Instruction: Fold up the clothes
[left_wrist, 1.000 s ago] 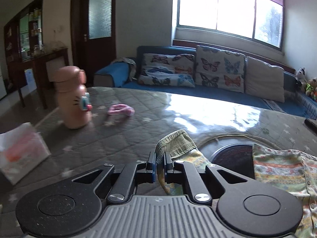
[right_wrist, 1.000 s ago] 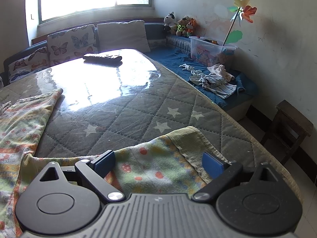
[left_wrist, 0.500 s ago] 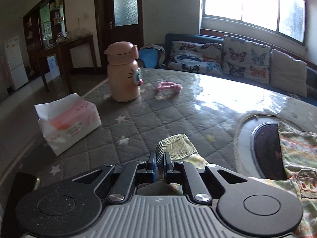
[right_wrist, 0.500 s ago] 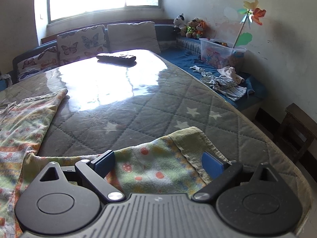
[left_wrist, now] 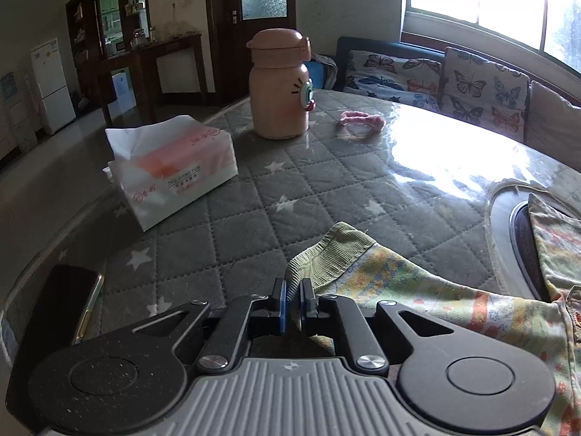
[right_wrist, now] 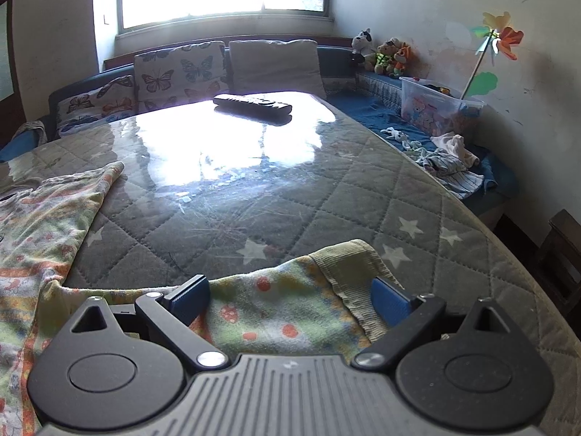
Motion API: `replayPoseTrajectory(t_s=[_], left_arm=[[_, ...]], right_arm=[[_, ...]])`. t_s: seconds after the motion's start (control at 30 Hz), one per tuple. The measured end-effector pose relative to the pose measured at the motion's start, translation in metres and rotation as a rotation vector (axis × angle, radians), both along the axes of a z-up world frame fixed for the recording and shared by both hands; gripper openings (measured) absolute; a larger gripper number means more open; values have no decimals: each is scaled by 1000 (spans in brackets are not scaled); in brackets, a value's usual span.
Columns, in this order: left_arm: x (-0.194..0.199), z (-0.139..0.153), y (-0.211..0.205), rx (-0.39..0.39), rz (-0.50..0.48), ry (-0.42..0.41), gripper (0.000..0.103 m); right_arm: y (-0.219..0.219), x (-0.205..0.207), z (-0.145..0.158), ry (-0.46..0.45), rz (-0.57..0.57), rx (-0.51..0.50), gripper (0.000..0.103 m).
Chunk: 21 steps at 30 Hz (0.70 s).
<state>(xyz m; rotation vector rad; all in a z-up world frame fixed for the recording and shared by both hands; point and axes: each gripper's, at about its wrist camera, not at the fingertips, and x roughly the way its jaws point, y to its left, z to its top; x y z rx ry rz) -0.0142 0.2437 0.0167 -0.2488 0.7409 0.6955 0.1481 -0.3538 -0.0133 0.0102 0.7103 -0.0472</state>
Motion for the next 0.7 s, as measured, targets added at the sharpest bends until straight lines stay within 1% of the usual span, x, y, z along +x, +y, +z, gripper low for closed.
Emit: replayPoseTrajectory(t_s=[0.2,0.37,0.43,0.47,0.53,0.57,0.6,0.7], left_arm=[[-2,-3,6,-7,14,13,8],[2,-7,4,11,9,38,10],[1,-6,4,16,8,43,13],[0,-6,5,20,11,46,18],[-3,-5,5,34,20,54,21],[-5,-5,6,34,24,56,27],[-7,-4,6,32,28,57,35],[-12,2,1,51,17,52,46]], right_arm=[[3,8,-1,1,25,2,97],[6,14,-1,2,39,0,98],[6,13,0,6,42,-5,97],[5,13,0,8,44,-8,97],[5,11,2,12,44,-14,96],[5,9,4,12,45,-19,96],[5,7,5,13,47,-25,96],[17,-3,13,2,101,-49,96]])
